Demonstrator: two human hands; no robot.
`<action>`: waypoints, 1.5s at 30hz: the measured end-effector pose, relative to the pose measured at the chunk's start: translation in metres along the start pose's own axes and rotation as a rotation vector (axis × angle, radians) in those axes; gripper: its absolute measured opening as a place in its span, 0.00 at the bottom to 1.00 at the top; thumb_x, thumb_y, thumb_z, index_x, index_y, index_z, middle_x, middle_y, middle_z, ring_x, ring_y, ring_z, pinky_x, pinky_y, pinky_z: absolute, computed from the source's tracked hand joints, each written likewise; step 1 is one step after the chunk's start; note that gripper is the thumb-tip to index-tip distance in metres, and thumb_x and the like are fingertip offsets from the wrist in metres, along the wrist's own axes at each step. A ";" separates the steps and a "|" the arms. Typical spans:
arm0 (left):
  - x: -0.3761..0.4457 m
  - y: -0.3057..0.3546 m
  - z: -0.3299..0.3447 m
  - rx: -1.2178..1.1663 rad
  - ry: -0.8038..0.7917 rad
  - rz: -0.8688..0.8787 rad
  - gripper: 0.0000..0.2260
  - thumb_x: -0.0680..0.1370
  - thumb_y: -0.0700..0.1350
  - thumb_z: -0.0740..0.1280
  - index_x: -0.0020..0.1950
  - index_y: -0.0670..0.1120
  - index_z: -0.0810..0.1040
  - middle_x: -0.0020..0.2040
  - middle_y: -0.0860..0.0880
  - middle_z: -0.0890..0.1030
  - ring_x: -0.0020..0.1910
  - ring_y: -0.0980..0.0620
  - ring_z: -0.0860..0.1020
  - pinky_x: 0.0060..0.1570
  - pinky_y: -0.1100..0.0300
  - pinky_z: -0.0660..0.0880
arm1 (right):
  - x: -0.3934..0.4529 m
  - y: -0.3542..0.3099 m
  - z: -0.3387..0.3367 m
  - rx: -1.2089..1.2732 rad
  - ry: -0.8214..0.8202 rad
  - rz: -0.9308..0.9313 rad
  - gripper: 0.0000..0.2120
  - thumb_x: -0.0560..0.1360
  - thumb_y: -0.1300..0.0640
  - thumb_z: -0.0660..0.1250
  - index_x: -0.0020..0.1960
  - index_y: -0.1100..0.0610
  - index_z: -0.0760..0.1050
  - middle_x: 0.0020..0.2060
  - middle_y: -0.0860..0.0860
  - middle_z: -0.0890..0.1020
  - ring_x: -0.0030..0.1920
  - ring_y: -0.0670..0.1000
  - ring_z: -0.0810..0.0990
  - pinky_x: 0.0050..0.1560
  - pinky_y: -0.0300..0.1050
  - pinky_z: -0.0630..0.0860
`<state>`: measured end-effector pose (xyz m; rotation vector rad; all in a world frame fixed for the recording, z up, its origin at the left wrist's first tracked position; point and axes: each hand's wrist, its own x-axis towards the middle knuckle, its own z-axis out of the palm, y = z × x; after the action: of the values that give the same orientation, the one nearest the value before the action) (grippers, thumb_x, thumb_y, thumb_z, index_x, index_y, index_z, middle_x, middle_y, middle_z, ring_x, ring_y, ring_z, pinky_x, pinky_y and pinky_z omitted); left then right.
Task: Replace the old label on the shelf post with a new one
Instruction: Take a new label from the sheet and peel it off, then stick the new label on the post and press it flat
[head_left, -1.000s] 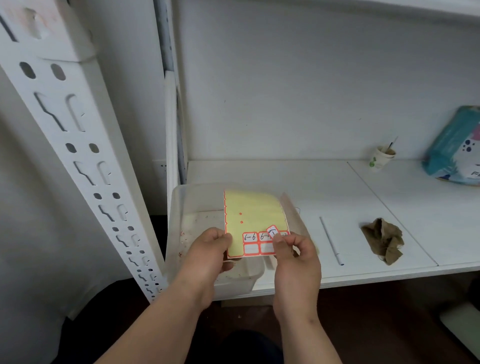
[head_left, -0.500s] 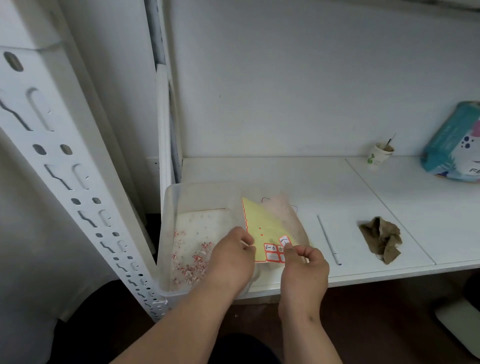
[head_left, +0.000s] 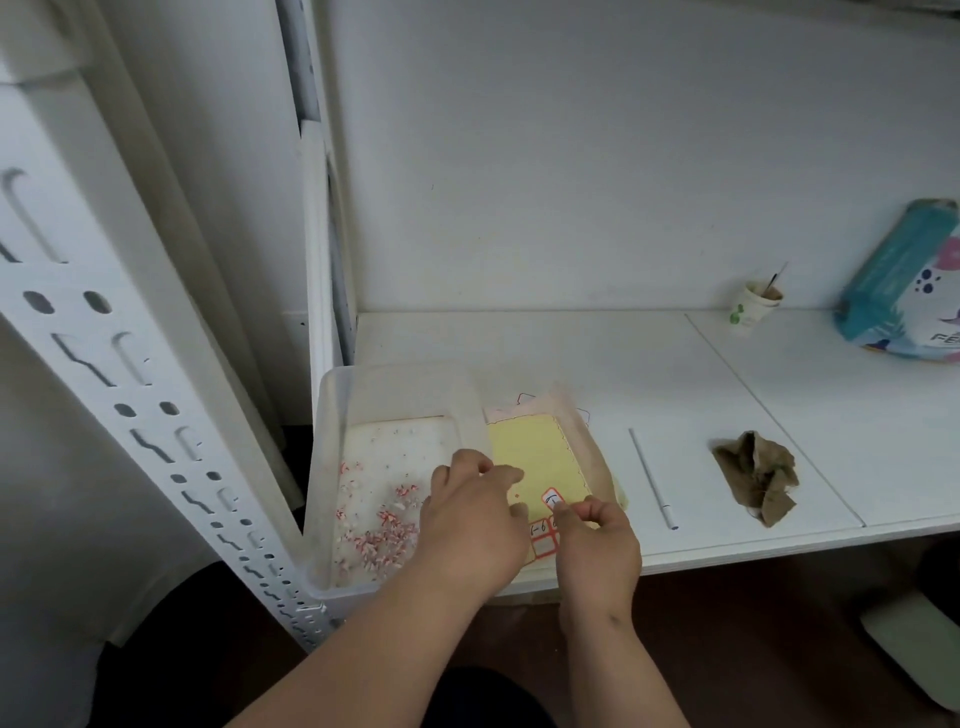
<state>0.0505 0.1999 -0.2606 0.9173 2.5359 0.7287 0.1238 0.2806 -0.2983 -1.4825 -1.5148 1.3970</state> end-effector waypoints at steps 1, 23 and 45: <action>0.000 -0.002 -0.002 -0.033 0.028 -0.007 0.18 0.80 0.48 0.61 0.71 0.54 0.71 0.68 0.52 0.66 0.67 0.50 0.64 0.67 0.56 0.65 | 0.000 0.003 0.001 -0.023 0.009 0.007 0.07 0.74 0.56 0.70 0.38 0.56 0.75 0.49 0.50 0.83 0.45 0.50 0.80 0.46 0.46 0.74; -0.060 -0.020 -0.085 -0.792 0.291 -0.071 0.05 0.76 0.43 0.70 0.41 0.48 0.83 0.38 0.51 0.84 0.37 0.56 0.78 0.40 0.63 0.74 | -0.099 -0.072 0.010 0.104 -0.315 -0.339 0.06 0.72 0.56 0.72 0.39 0.56 0.77 0.29 0.46 0.77 0.28 0.40 0.70 0.34 0.38 0.70; -0.143 -0.043 -0.190 -0.993 0.716 0.098 0.16 0.73 0.42 0.74 0.48 0.66 0.81 0.35 0.56 0.82 0.34 0.61 0.77 0.42 0.70 0.74 | -0.214 -0.146 0.039 0.308 -0.339 -0.694 0.07 0.70 0.56 0.74 0.40 0.49 0.76 0.33 0.45 0.80 0.35 0.46 0.76 0.39 0.41 0.72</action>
<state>0.0432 0.0100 -0.1111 0.4404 2.0827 2.3641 0.0836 0.0924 -0.1202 -0.4654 -1.6894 1.3866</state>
